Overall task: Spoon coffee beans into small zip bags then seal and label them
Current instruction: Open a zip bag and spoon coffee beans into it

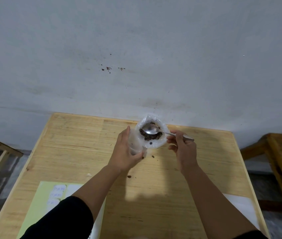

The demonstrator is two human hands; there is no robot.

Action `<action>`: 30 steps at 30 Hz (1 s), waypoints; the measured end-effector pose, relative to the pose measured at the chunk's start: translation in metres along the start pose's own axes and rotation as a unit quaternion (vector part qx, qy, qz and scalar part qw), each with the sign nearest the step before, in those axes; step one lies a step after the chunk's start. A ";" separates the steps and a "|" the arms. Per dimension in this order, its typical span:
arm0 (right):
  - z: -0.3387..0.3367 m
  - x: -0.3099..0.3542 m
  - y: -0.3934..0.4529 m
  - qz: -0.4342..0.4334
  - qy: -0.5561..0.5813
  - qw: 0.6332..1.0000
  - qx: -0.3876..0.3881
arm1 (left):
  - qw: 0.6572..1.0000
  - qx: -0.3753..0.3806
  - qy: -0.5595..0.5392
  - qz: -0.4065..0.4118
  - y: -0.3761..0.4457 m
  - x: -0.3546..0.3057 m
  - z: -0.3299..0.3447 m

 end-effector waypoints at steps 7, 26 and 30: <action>-0.003 -0.025 0.013 0.012 -0.088 0.994 -0.058 | 1.000 0.001 0.002 -0.004 0.002 0.001 0.001; 0.004 0.006 0.008 0.060 0.023 0.998 -0.018 | 1.000 0.014 -0.004 -0.004 0.005 0.000 0.003; 0.008 0.012 0.002 -0.017 -0.050 0.998 0.043 | 1.000 0.013 0.000 0.000 0.007 -0.002 0.003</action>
Point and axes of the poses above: each hand's wrist, its own y-axis towards the middle knuckle, its own z-axis out of the palm, x = y × z, the point moved 1 cm from there along y, towards the middle knuckle, and after that the axes turned 4 degrees about z, right-handed, at the moved point
